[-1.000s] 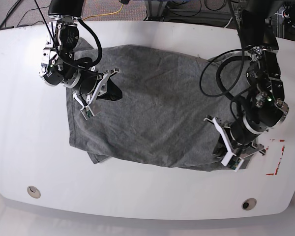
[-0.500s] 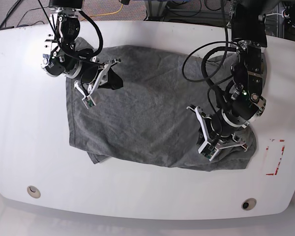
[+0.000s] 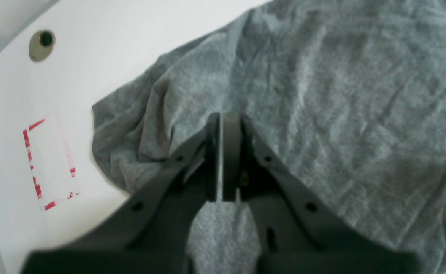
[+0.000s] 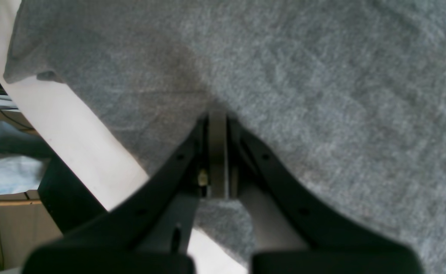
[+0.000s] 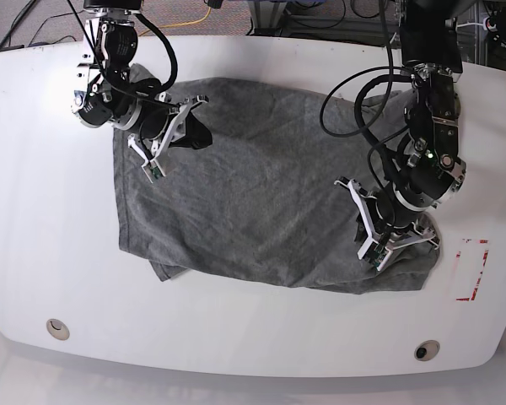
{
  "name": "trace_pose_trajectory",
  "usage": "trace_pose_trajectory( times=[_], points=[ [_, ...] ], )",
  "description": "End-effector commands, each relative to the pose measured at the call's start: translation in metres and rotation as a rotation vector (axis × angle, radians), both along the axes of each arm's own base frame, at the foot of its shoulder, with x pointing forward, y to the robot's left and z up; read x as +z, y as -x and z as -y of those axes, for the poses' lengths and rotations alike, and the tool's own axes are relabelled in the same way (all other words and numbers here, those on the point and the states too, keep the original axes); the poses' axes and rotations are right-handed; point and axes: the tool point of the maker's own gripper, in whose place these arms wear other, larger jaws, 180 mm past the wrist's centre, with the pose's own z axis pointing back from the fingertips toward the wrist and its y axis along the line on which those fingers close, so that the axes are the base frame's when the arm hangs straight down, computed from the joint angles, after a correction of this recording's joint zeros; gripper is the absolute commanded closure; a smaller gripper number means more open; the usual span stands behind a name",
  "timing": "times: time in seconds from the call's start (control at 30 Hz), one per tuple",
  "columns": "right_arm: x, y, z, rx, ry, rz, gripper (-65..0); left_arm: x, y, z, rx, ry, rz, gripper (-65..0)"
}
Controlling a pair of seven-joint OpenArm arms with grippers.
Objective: Layout the t-shirt on the table in an organized manner, then fold the t-shirt properly
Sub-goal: 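Release the shirt and move both grippers onto the shirt's surface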
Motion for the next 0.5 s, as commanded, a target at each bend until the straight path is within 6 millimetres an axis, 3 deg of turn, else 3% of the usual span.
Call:
trace_pose_trajectory(
  times=[0.0, 0.37, 0.47],
  points=[
    [0.013, -0.006, -0.002, 0.008, -0.016, 0.047, 0.0, 0.016, -0.007, 0.005, -0.012, 0.021, 0.056, 0.0],
    [0.022, -0.007, -0.035, 0.115, -0.038, 0.077, 0.0, 0.018, -0.009, 0.002, -0.007, 0.017, 0.062, 0.0],
    [0.024, -0.007, -0.040, 0.126, -0.044, 0.082, 0.0, 0.021, -0.010, -0.008, 0.014, 0.008, 0.069, 0.0]
  ],
)
